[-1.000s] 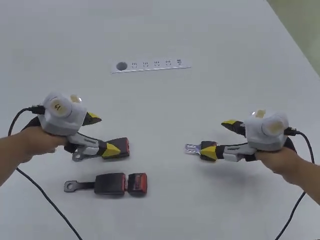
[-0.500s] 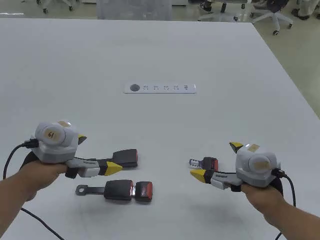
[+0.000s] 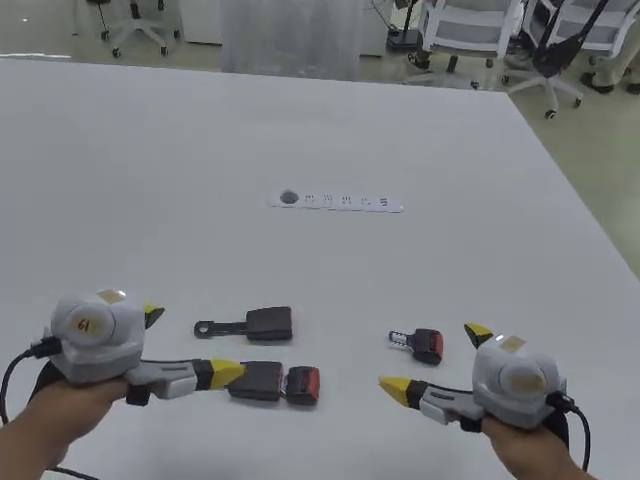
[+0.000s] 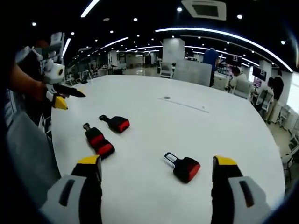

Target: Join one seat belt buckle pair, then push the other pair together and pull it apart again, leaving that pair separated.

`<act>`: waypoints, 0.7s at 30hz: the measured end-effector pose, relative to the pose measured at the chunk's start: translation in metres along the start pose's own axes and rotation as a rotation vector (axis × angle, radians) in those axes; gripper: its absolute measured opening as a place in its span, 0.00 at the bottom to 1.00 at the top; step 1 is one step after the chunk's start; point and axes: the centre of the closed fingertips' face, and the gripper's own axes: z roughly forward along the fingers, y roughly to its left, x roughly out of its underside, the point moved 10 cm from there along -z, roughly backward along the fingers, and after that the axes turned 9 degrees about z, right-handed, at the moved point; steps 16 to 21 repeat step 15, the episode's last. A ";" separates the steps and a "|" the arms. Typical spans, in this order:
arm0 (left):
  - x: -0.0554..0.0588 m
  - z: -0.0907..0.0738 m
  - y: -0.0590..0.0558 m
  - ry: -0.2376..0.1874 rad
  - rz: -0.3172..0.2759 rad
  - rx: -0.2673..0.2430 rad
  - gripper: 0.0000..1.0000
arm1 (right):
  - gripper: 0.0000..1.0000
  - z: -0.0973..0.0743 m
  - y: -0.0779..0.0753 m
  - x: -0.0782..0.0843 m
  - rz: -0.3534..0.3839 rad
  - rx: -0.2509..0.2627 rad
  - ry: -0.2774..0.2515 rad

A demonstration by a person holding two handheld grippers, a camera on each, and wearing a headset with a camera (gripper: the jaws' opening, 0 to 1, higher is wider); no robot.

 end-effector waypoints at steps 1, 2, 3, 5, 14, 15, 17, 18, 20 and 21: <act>0.004 -0.003 -0.001 0.009 -0.005 0.001 1.00 | 1.00 -0.003 0.002 0.001 -0.002 0.000 -0.003; 0.007 -0.006 -0.003 0.013 0.000 0.002 1.00 | 1.00 -0.005 0.003 0.002 -0.005 0.002 -0.003; 0.011 -0.012 -0.005 0.014 0.008 -0.001 1.00 | 1.00 -0.008 0.005 0.004 -0.009 0.006 -0.001; 0.015 -0.021 -0.006 0.007 0.000 -0.002 1.00 | 1.00 -0.013 0.006 0.007 0.001 0.009 -0.008; 0.024 -0.049 -0.010 -0.040 0.018 -0.004 1.00 | 1.00 -0.030 0.014 0.011 0.020 0.032 -0.034; 0.025 -0.051 -0.009 -0.042 0.020 -0.003 1.00 | 1.00 -0.032 0.015 0.011 0.021 0.035 -0.037; 0.025 -0.051 -0.009 -0.042 0.020 -0.003 1.00 | 1.00 -0.032 0.015 0.011 0.021 0.035 -0.037; 0.025 -0.051 -0.009 -0.042 0.020 -0.003 1.00 | 1.00 -0.032 0.015 0.011 0.021 0.035 -0.037; 0.025 -0.051 -0.009 -0.042 0.020 -0.003 1.00 | 1.00 -0.032 0.015 0.011 0.021 0.035 -0.037; 0.025 -0.051 -0.009 -0.042 0.020 -0.003 1.00 | 1.00 -0.032 0.015 0.011 0.021 0.035 -0.037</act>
